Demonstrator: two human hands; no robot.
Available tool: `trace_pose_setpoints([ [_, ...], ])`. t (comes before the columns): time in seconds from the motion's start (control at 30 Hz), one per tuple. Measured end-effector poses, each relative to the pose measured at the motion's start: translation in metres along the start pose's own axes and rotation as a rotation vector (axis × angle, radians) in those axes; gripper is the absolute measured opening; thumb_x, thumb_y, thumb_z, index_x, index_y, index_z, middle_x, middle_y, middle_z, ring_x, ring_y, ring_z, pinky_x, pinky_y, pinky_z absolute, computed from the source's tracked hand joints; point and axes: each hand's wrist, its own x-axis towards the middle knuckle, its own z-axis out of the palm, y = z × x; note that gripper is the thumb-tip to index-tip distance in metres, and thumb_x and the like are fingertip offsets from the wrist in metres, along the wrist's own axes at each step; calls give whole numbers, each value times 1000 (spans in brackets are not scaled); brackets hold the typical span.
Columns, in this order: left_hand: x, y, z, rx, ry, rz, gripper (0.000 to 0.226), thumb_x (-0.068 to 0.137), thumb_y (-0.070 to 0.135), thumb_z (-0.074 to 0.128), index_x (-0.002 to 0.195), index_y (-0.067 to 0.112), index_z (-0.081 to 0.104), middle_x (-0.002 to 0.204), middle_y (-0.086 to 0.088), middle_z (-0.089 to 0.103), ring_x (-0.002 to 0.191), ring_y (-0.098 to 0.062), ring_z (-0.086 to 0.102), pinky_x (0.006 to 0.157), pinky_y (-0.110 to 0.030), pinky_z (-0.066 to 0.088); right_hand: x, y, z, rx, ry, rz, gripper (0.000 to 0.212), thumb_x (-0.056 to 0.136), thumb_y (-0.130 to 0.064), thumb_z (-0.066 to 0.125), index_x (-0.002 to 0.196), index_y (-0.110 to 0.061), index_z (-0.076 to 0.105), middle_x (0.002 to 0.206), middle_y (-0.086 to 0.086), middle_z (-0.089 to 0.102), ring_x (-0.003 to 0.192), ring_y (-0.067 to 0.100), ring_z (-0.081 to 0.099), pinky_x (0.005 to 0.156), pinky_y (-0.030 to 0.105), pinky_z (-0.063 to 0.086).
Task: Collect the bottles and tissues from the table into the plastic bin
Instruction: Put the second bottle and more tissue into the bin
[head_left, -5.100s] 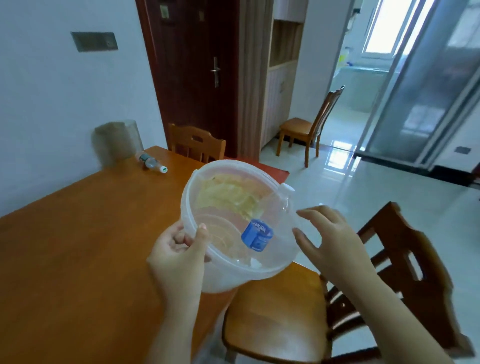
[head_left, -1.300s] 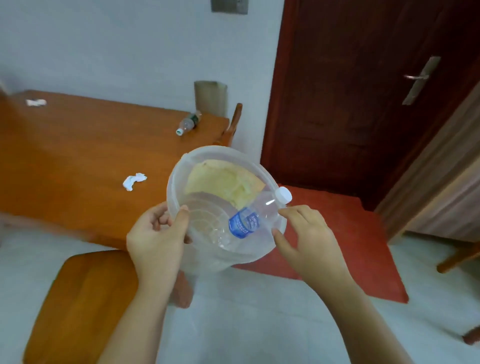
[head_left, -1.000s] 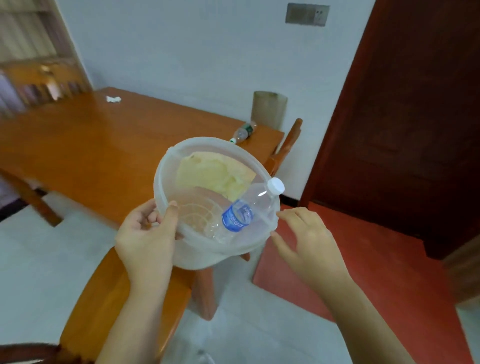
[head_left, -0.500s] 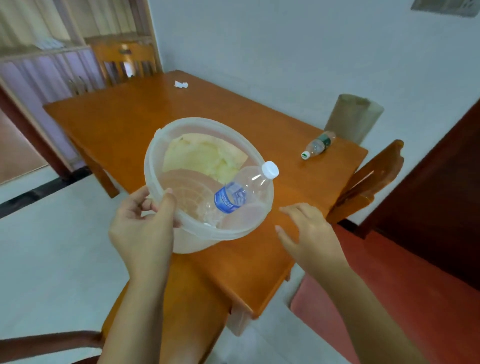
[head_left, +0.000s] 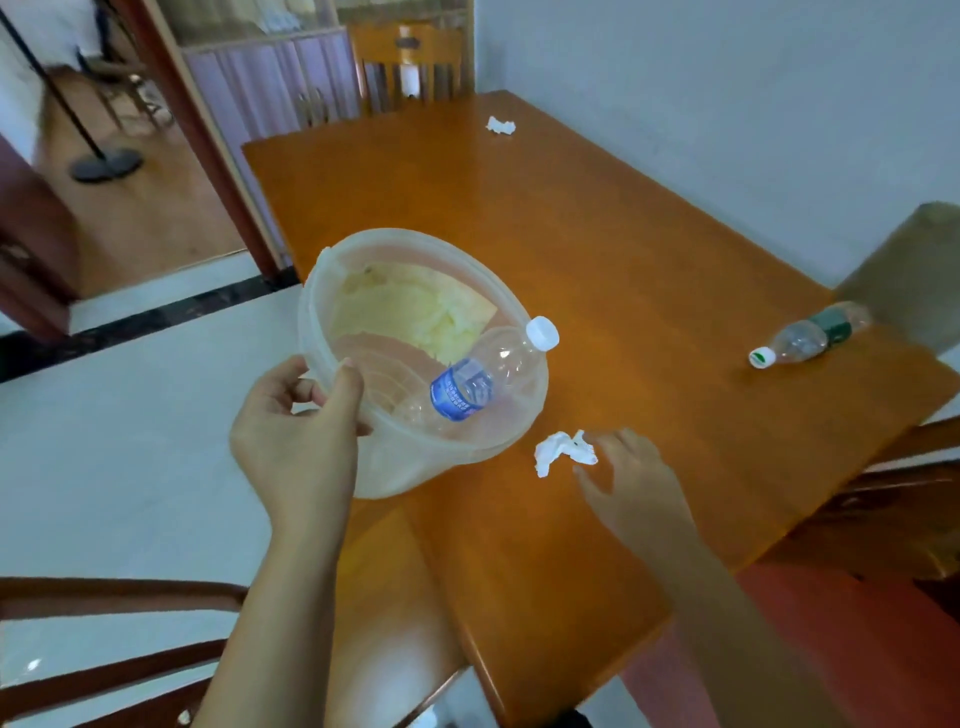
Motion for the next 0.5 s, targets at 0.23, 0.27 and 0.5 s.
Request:
trace_pose_setpoints([
  [0.23,3,1,47,110,108,-36,25,70,37,70,93,30,62,66,9,56,43,-7,62,60,-35,59,51,41,37,96,-188,-46,40,77,-27,65,113,-13,57,106,6,58,97,24,51,76,33,43],
  [0.27,4,0,51,118,123,-36,24,70,36,70,92,30,62,65,9,55,43,-6,62,58,-33,58,56,45,43,102,-211,-54,42,76,-29,66,115,-13,56,109,6,57,99,23,51,78,32,42],
  [0.5,4,-1,68,135,204,-43,16,74,30,72,87,33,62,66,7,53,42,-3,60,49,-23,55,74,69,82,67,-360,-117,49,77,-34,64,120,-17,52,119,3,52,109,20,44,86,30,38],
])
